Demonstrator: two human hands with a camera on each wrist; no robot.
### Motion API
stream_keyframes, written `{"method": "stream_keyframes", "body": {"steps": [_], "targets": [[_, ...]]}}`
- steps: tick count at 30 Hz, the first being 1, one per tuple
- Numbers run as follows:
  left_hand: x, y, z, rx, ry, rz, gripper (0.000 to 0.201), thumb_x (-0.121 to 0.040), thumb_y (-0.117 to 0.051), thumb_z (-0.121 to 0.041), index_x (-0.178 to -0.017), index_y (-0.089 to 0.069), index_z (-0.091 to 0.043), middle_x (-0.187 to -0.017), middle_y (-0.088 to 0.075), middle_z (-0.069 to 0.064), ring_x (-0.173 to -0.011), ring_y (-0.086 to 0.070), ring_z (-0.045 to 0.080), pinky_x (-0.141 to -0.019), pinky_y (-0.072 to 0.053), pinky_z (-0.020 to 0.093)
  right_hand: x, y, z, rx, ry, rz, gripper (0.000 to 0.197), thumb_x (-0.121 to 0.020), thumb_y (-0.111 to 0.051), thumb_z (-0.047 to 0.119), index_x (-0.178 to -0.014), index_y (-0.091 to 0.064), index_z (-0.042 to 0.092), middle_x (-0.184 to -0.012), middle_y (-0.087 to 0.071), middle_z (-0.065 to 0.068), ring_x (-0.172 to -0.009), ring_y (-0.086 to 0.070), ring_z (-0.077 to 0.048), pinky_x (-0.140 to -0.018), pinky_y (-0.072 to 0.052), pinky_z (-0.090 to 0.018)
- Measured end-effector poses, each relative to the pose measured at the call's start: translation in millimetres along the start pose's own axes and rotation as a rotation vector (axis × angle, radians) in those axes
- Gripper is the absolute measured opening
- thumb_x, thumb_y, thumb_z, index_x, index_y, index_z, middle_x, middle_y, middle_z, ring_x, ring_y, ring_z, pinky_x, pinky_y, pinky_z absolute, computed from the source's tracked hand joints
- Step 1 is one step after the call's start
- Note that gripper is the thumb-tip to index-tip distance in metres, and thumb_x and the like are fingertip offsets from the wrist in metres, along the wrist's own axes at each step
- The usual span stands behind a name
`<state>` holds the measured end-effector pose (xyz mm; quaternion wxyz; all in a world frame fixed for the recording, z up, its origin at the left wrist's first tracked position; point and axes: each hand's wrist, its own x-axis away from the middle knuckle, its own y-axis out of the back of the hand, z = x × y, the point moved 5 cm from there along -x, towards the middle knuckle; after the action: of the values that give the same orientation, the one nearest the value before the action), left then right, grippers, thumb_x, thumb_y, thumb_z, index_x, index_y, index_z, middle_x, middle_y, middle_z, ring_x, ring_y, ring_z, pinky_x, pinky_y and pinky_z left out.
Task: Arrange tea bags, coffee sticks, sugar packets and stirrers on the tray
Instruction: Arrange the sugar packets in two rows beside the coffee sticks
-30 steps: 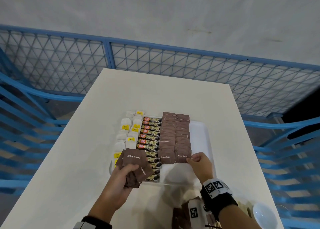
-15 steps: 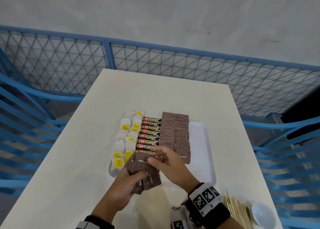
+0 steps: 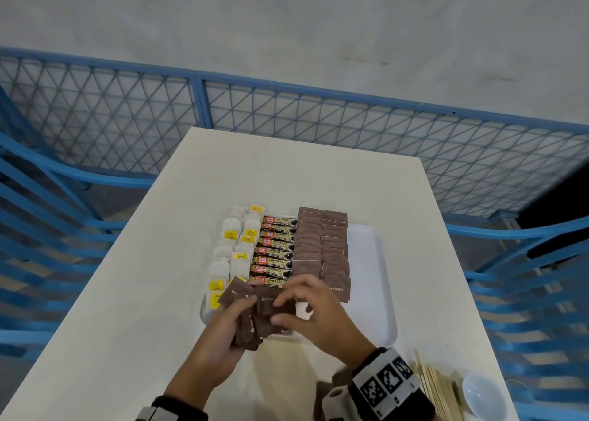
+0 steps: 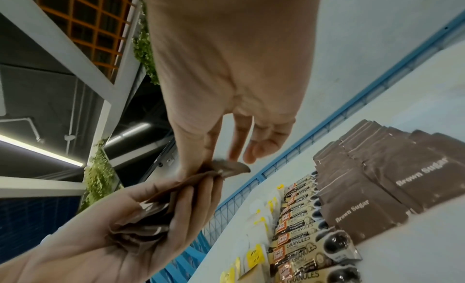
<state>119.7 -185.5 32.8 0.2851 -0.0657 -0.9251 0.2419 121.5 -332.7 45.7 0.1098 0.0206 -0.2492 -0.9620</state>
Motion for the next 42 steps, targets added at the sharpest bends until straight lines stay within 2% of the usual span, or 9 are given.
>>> {"method": "stream_keyframes", "body": {"steps": [5,9,11,13,20,26,33,37,42], "targets": [[1,3,0,-0.075,-0.051,-0.016,0.028,-0.089,-0.051,0.001,-0.107,-0.062,-0.016,-0.089,-0.073,0.01,-0.071,-0.071,0.018,-0.049,-0.052,0.025,3,-4,-3,-0.069,-0.045,0.027,0.014,-0.086,-0.062,0.03,-0.099,-0.064,0.035,-0.118,-0.052,0.008,-0.108,-0.051,0.0,-0.087,-0.046,-0.018],[0,3,0,-0.125,-0.07,-0.017,0.034,-0.085,-0.054,0.006,-0.111,-0.06,-0.015,-0.091,-0.074,0.007,-0.075,-0.071,0.02,-0.059,-0.055,0.03,5,-6,-16,-0.398,-0.352,0.003,0.025,-0.086,-0.065,0.019,-0.109,-0.054,0.019,-0.102,-0.066,-0.007,-0.08,-0.064,-0.012,-0.062,-0.051,-0.018],[-1,4,2,-0.125,-0.065,-0.015,0.036,-0.084,-0.056,0.005,-0.115,-0.058,-0.013,-0.097,-0.073,0.011,-0.079,-0.071,0.023,-0.065,-0.053,0.033,8,-8,-18,-0.503,-0.431,0.038,0.014,-0.087,-0.062,0.013,-0.1,-0.058,0.008,-0.087,-0.066,-0.009,-0.067,-0.062,-0.011,-0.056,-0.049,-0.017],[-1,3,4,-0.123,-0.044,-0.005,0.037,-0.085,-0.054,0.005,-0.116,-0.058,-0.015,-0.101,-0.072,0.013,-0.079,-0.071,0.023,-0.059,-0.054,0.03,9,-6,-19,-0.563,-0.436,0.031,0.002,-0.087,-0.062,0.008,-0.088,-0.06,0.007,-0.078,-0.065,-0.01,-0.062,-0.061,-0.011,-0.055,-0.048,-0.018],[-1,3,7,-0.118,0.001,-0.006,0.046,-0.087,-0.043,0.013,-0.119,-0.058,-0.017,-0.091,-0.071,0.008,-0.069,-0.069,0.019,-0.043,-0.047,0.021,11,12,-42,-0.709,-0.515,-0.142,0.006,-0.086,-0.059,-0.002,-0.091,-0.058,-0.005,-0.076,-0.061,-0.011,-0.061,-0.06,-0.014,-0.059,-0.052,-0.021],[-2,7,5,-0.15,-0.022,-0.035,0.044,-0.086,-0.048,0.012,-0.115,-0.058,-0.019,-0.085,-0.073,0.001,-0.068,-0.067,0.02,-0.046,-0.038,0.021,24,50,-99,-0.456,-0.642,-0.463,0.013,-0.085,-0.061,-0.001,-0.075,-0.059,0.007,-0.066,-0.062,-0.004,-0.06,-0.055,-0.017,-0.058,-0.049,-0.024],[-2,1,3,-0.163,-0.05,-0.041,0.041,-0.082,-0.057,0.013,-0.108,-0.059,-0.018,-0.08,-0.074,0.002,-0.062,-0.069,0.019,-0.043,-0.04,0.019,27,51,-133,-0.107,-0.714,-0.492,0.017,-0.079,-0.07,0.012,-0.067,-0.06,0.018,-0.069,-0.064,0.0,-0.069,-0.056,-0.018,-0.071,-0.047,-0.031],[-2,1,2,-0.161,-0.059,-0.042,0.04,-0.081,-0.058,0.013,-0.109,-0.059,-0.015,-0.079,-0.073,0.003,-0.057,-0.067,0.018,-0.04,-0.038,0.017,24,49,-133,-0.058,-0.72,-0.542,0.017,-0.079,-0.071,0.015,-0.07,-0.057,0.014,-0.071,-0.06,0.003,-0.068,-0.053,-0.011,-0.06,-0.039,-0.016],[-3,2,2,-0.159,-0.066,-0.047,0.035,-0.084,-0.054,0.013,-0.104,-0.059,-0.016,-0.077,-0.072,0.002,-0.054,-0.064,0.016,-0.039,-0.038,0.018,23,47,-133,-0.014,-0.726,-0.546,0.018,-0.08,-0.07,0.018,-0.08,-0.054,0.01,-0.078,-0.059,-0.001,-0.074,-0.053,-0.014,-0.057,-0.036,-0.013]]}}
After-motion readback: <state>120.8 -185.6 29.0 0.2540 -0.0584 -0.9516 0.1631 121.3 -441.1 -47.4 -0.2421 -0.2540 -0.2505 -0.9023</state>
